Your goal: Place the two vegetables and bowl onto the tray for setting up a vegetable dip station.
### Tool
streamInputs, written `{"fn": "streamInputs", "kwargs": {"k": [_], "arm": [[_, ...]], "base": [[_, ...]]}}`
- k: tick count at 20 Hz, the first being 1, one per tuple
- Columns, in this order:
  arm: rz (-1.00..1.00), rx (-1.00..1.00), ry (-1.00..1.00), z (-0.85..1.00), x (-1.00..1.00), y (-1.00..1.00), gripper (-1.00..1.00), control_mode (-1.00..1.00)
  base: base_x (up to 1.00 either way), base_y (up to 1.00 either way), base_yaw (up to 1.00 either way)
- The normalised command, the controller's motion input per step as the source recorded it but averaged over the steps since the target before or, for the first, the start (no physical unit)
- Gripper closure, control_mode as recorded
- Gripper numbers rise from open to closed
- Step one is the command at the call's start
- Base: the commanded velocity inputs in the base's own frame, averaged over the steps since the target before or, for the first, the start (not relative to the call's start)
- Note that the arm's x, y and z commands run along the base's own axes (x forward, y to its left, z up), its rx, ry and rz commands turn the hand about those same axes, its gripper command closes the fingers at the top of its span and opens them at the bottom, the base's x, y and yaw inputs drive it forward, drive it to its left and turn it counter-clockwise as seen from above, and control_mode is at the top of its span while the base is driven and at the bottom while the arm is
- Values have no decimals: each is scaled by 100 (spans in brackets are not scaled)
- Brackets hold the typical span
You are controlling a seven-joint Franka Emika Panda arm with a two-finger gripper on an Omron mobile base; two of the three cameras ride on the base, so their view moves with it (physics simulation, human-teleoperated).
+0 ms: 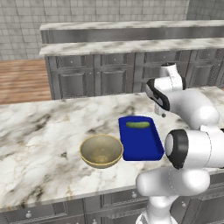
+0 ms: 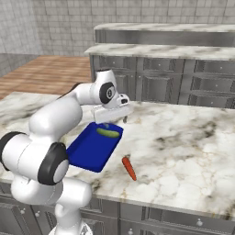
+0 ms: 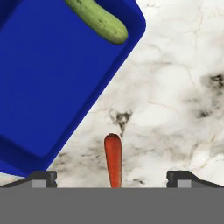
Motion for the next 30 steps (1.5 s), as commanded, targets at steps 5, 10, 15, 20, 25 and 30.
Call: {"fn": "streamInputs", "kwargs": {"k": [5, 10, 15, 20, 25, 30], "arm": [[-10, 3, 0, 0, -23, 0, -100, -100], [-11, 3, 0, -3, -6, -1, -100, -100], [-10, 4, 0, -17, 0, -9, -100, -100], [-5, 3, -6, -25, 0, -25, -100, -100], [-1, 1, -6, -23, 0, -27, -100, -100], [0, 0, -5, -28, 0, -16, -100, -100]], "base": [[0, 0, 0], [0, 0, 0], [0, 0, 0], [0, 0, 0], [0, 0, 0], [0, 0, 0]]}}
